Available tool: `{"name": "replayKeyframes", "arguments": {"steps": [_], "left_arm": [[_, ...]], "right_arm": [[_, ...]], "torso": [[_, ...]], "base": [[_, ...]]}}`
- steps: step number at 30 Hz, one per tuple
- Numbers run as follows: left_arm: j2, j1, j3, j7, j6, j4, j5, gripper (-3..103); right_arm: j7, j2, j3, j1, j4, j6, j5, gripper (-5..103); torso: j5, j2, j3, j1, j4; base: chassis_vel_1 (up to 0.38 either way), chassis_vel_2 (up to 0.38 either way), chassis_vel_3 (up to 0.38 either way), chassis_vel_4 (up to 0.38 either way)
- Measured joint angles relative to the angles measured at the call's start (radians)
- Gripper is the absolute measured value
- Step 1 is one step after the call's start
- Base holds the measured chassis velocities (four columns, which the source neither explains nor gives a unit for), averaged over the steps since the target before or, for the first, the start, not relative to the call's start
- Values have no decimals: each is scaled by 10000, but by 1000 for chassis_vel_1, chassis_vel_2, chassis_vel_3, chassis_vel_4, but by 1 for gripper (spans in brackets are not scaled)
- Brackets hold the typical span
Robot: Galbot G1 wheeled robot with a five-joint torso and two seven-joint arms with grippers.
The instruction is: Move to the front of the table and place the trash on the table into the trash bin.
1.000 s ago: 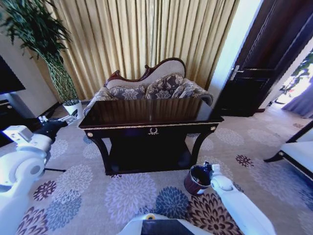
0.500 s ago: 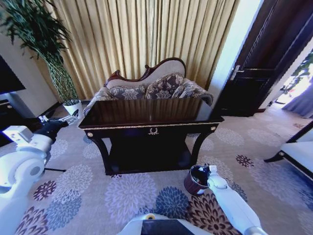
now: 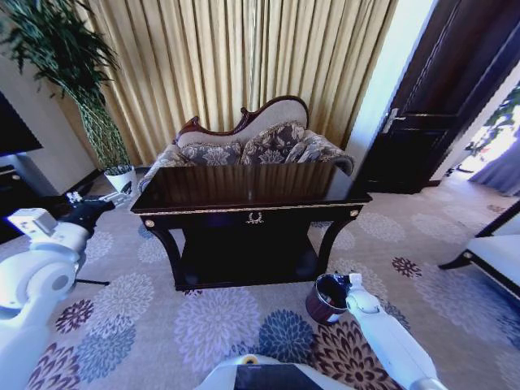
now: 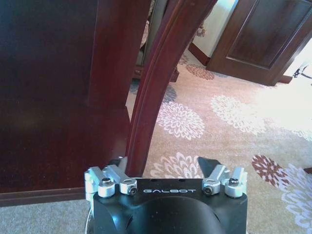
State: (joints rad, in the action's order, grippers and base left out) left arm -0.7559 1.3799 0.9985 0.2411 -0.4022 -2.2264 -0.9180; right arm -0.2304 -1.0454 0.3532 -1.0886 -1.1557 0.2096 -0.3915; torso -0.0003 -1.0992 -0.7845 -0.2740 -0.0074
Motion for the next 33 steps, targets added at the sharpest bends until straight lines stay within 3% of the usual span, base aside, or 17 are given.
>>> {"name": "replayKeyframes", "arguments": {"steps": [6, 17, 33], "left_arm": [[-5, 14, 45, -3, 1, -27, -8, 100], [-74, 31, 89, -6, 15, -62, -22, 100], [-168, 93, 246, -22, 108, -108, -70, 100]], "right_arm": [[1, 45, 15, -34, -67, 31, -40, 100], [-137, 343, 249, -460, -1379, 351, -933, 100], [-367, 1700, 1682, -1568, -8250, 843, -2860, 100]], "torso": [[0, 0, 0, 0, 0], [2, 0, 0, 0, -1], [-2, 0, 0, 0, 1]], "base": [[0, 0, 0, 0], [0, 0, 0, 0], [0, 0, 0, 0]]}}
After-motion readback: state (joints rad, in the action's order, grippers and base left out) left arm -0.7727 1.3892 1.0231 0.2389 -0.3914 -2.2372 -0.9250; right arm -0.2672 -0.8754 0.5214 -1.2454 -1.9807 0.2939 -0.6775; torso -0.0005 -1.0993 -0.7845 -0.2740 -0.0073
